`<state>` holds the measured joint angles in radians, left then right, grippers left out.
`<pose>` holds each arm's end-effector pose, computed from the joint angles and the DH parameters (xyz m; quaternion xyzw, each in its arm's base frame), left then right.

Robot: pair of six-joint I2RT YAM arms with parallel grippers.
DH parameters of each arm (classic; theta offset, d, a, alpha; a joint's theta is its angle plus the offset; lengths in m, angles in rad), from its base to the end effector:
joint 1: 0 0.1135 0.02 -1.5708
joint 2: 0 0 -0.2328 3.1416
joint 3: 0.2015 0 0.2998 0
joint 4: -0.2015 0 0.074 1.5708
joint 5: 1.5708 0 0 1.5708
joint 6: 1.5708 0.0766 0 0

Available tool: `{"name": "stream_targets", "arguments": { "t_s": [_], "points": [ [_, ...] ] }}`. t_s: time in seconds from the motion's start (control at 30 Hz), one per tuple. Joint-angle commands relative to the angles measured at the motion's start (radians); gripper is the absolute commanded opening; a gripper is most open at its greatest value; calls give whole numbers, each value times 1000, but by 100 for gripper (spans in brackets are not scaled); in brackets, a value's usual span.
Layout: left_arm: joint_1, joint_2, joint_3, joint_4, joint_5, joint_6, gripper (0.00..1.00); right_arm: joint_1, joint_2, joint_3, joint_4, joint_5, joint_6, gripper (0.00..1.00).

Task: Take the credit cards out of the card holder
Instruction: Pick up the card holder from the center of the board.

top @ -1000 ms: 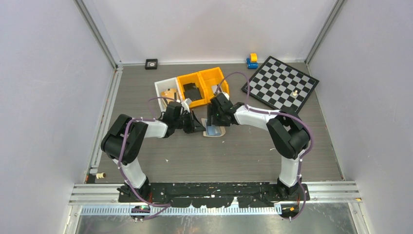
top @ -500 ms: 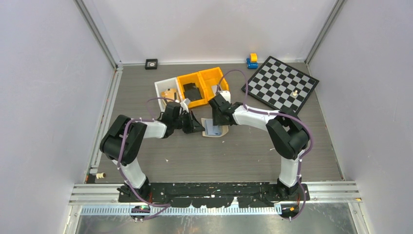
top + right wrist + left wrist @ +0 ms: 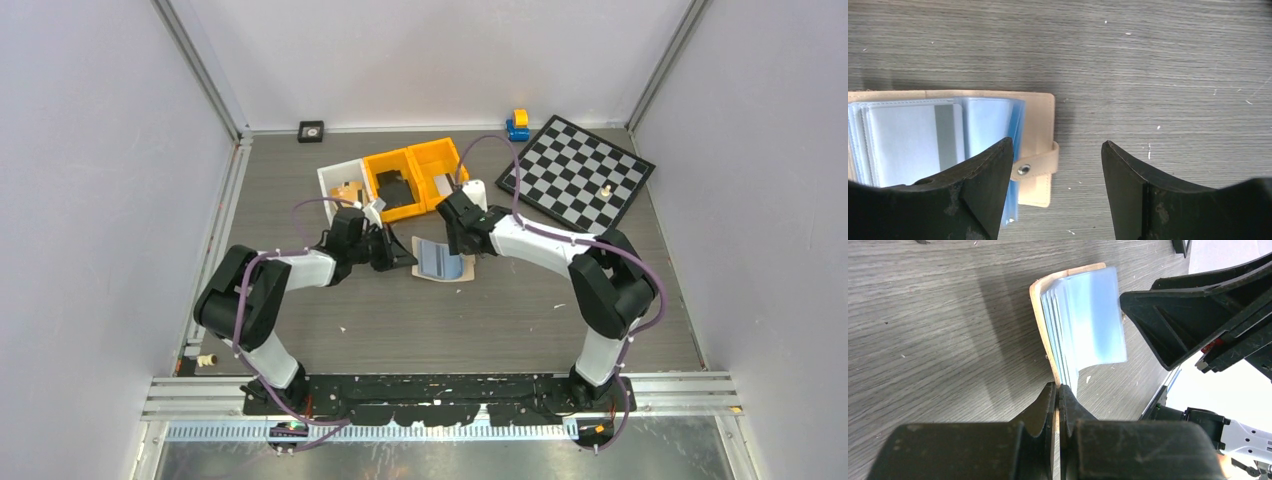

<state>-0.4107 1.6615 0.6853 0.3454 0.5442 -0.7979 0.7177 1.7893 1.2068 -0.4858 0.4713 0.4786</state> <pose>0.3216 -0.1833 0.0533 -0.0458 0.8661 -0.4450 0.2228 0.3372 0.2482 0.1046 -0.0547 0.9420 -0.0508 0.3271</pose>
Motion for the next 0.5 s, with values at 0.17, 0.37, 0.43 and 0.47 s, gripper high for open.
{"name": "stream_targets", "arguments": {
  "t_s": [0.17, 0.37, 0.43, 0.47],
  "points": [
    [9, -55, 0, 20, 6, 24, 0, -3, -146, -34, -12, 128, 1, 66],
    [9, -34, 5, 33, 23, 14, 0, -2, -325, -218, 285, -148, -38, 63],
    [9, -26, 4, 37, 28, 11, 0, -1, -317, -232, 333, -263, -38, 65],
    [8, -24, 3, 39, 28, 10, 0, -1, -300, -230, 350, -314, -35, 65]
  ]
}}
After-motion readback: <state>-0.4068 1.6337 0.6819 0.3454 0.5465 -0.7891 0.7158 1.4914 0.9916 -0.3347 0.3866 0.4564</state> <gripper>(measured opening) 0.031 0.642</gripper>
